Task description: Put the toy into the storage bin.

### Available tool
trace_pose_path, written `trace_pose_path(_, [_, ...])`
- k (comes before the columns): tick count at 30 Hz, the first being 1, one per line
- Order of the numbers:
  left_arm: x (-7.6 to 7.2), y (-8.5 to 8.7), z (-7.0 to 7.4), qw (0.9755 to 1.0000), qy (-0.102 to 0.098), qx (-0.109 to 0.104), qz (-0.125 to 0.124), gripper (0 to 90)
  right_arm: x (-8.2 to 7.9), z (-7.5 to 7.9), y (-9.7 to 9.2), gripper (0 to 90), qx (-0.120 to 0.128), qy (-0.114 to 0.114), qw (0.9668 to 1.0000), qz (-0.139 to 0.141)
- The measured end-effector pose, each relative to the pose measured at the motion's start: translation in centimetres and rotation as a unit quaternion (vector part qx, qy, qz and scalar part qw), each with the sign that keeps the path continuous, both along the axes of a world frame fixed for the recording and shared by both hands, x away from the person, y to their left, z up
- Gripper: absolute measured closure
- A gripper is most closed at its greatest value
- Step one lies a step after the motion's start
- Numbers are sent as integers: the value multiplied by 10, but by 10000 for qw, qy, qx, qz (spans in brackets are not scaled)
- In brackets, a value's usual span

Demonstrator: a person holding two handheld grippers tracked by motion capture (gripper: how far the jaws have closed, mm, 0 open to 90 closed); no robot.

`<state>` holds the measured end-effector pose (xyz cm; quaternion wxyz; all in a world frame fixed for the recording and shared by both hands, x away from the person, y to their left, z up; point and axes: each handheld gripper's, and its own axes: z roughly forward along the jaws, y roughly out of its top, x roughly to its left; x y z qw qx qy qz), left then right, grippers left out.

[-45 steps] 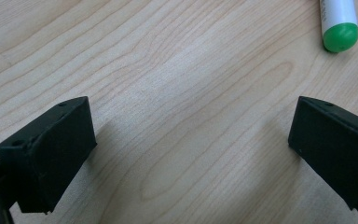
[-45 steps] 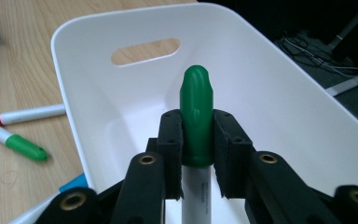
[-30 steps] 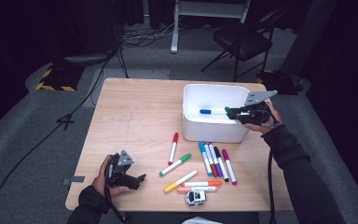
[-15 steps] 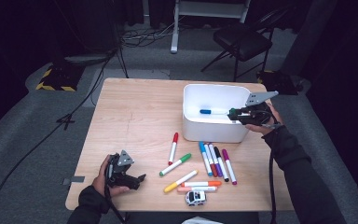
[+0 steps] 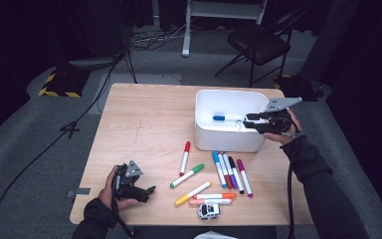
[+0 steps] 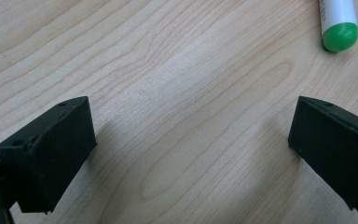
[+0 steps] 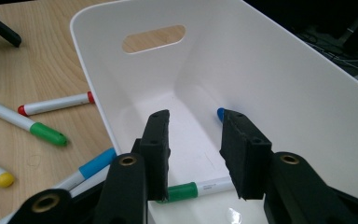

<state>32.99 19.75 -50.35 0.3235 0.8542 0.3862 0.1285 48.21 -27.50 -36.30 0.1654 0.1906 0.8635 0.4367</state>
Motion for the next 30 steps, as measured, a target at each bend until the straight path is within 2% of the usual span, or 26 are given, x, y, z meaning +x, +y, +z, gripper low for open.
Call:
trace_pose_path(6, [0,0,0,10000,0,15,-2,9,-19,4,-9,601,256,-129,9996,69])
trace_pose_path(16, [0,0,0,10000,1,12,7,9,-59,-3,-17,529,391,-350,9985,158])
trace_pose_path(21, [0,0,0,10000,-27,14,-19,9,-79,-25,-14,496,306,-366,9988,122])
trace_pose_path(25, [0,0,0,10000,-30,13,-18,9,-86,-51,-10,464,95,-175,9998,39])
trace_pose_path(30, [0,0,0,10000,-19,19,-10,9,-87,-77,-7,417,11,64,10000,-76])
